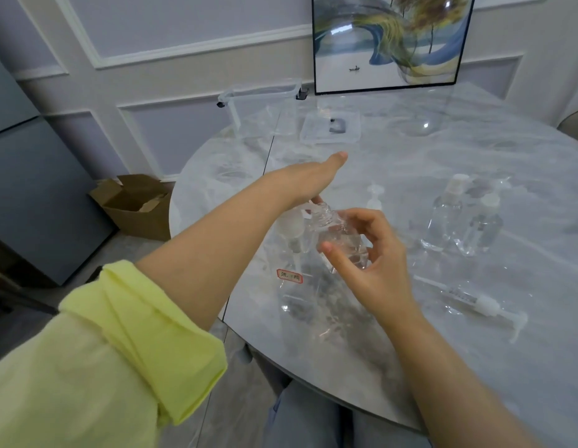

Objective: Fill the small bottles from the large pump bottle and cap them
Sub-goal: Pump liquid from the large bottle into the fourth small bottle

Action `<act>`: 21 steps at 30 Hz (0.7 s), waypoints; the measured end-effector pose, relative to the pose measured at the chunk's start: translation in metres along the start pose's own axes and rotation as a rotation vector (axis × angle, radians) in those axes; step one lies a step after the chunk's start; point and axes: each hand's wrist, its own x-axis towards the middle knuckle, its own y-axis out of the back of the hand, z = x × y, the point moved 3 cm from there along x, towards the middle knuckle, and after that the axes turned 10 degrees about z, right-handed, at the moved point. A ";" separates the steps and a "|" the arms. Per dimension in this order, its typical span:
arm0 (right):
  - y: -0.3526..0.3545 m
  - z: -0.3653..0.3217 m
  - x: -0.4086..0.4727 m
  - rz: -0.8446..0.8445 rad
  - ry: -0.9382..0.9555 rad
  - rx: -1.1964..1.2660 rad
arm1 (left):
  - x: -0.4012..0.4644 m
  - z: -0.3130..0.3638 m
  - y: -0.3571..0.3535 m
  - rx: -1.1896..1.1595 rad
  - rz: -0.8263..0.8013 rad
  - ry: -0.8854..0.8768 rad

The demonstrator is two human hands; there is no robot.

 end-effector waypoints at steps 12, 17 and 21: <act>-0.002 -0.004 0.000 -0.002 0.000 0.009 | 0.002 0.006 0.010 -0.088 -0.017 -0.026; -0.002 -0.003 0.001 -0.011 0.009 0.010 | 0.003 0.000 0.000 -0.023 0.049 -0.049; 0.000 -0.001 0.002 -0.008 0.003 0.001 | 0.004 0.002 0.003 -0.053 0.018 -0.034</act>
